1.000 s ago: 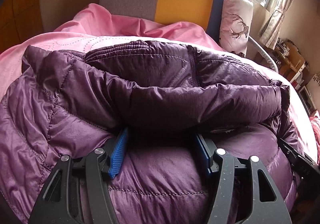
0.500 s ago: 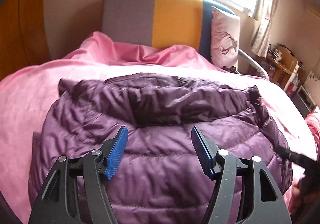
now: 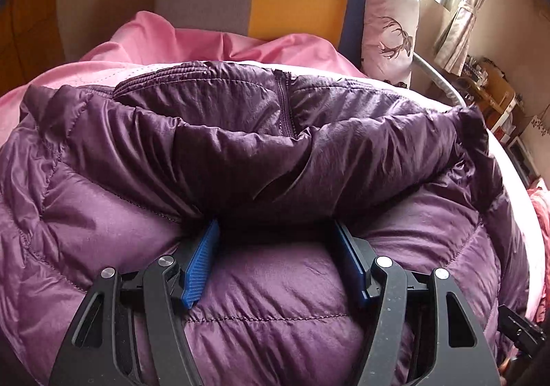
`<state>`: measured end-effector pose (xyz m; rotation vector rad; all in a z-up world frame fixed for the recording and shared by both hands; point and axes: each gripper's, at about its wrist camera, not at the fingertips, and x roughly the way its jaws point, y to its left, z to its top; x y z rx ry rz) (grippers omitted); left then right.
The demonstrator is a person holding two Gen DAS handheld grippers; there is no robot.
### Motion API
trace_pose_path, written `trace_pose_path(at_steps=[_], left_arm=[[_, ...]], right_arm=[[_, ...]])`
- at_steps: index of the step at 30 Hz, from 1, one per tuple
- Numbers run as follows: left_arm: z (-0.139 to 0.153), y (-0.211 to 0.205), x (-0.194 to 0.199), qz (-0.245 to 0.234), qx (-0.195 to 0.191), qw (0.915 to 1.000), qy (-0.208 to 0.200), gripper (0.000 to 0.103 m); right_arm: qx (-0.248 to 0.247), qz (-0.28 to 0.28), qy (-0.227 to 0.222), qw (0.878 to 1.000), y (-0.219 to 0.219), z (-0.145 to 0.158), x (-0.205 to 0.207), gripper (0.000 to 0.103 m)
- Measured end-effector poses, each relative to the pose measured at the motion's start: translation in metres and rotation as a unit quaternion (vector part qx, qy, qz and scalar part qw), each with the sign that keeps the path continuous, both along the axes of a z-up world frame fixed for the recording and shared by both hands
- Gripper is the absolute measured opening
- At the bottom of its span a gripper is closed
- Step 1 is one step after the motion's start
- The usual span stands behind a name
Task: Fold large clothes
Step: 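Grasp the folded jacket bundle with the right tool and lift it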
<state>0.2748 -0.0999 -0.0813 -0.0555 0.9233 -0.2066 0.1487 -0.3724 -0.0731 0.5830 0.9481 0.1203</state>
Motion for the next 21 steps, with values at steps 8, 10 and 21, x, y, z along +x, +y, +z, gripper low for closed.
trace_pose_path(at_steps=[8,10,21], left_arm=[[0.039,0.025,-0.033,0.034,-0.009,0.9986,-0.038,0.065],[0.049,0.042,-0.053,0.063,-0.004,0.9963,-0.058,0.065],[0.028,0.042,-0.09,0.039,0.049,0.9961,-0.062,0.066]], right_arm=[[0.006,0.005,-0.007,1.0,0.003,0.007,0.002,0.101],[0.012,0.005,-0.008,1.0,0.003,0.008,0.003,0.098],[0.052,0.013,-0.003,0.999,0.017,0.017,-0.008,0.061]])
